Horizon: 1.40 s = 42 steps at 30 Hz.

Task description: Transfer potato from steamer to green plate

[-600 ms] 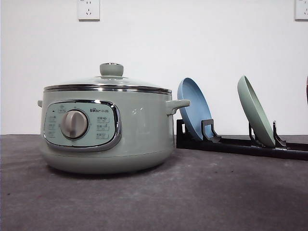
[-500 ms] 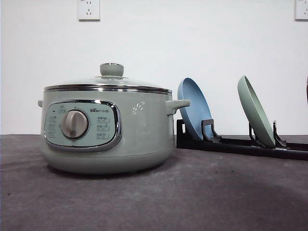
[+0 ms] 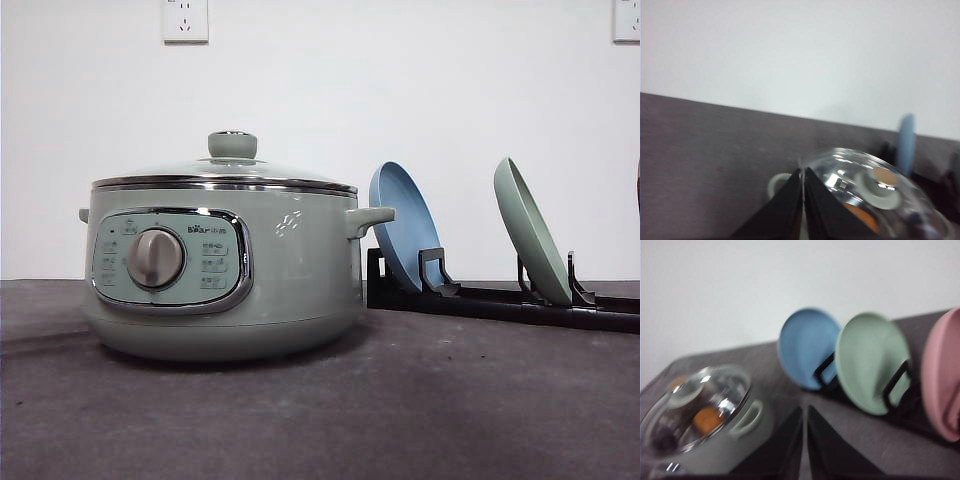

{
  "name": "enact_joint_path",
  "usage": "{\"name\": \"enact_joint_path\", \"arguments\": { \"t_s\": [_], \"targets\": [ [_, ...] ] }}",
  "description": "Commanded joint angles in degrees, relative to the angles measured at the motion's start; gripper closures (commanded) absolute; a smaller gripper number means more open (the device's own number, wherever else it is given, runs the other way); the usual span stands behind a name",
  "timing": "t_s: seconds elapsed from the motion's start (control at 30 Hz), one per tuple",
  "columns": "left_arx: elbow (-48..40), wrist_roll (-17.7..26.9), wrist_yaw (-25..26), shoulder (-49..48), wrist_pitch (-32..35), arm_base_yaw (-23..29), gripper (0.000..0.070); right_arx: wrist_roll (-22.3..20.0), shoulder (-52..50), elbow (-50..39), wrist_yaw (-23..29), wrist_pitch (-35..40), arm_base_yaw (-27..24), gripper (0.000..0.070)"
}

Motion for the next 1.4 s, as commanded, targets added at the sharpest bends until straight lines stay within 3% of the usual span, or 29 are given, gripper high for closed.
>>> {"name": "enact_joint_path", "arguments": {
  "t_s": [0.0,0.23,0.53,0.77,0.87,0.93,1.03,1.1,1.17,1.37],
  "targets": [
    [3.33,1.31,2.35,2.37,-1.16,-0.31,0.0698,-3.86,2.28,3.27,-2.18,-2.22,0.12,0.0696],
    [12.25,3.30,12.85,9.72,-7.58,-2.64,0.0698,-9.05,8.96,10.74,-5.45,-7.16,3.80,0.0696],
    [16.45,10.81,23.78,12.11,-17.03,-8.24,0.0699,-12.45,11.48,12.81,-9.89,-8.42,12.27,0.0696],
    [16.45,11.64,24.40,12.13,-18.26,-9.91,0.0689,-12.47,11.44,12.81,-11.02,-8.31,12.46,0.0696],
    [16.45,11.66,24.38,12.17,-18.22,-9.89,0.0609,-12.45,11.46,12.81,-11.01,-8.29,12.46,0.0688],
    [16.45,11.83,24.38,12.20,-18.22,-9.91,0.0492,-12.40,11.46,12.81,-10.99,-8.31,12.46,0.0581],
    [16.45,12.58,24.38,12.24,-18.24,-9.92,0.0199,-12.01,11.46,12.81,-10.80,-8.31,12.46,0.0289],
    [16.45,12.71,24.38,12.24,-18.29,-10.06,0.0040,-12.01,11.46,12.81,-10.77,-8.31,12.46,0.0144],
    [16.45,12.64,24.38,12.24,-18.36,-10.39,0.0012,-11.99,11.46,12.81,-10.76,-8.35,12.46,0.0074],
    [16.45,12.64,24.38,12.24,-19.11,-12.22,0.0023,-11.99,11.46,12.81,-10.80,-8.79,12.46,0.0068]
  ]
}}
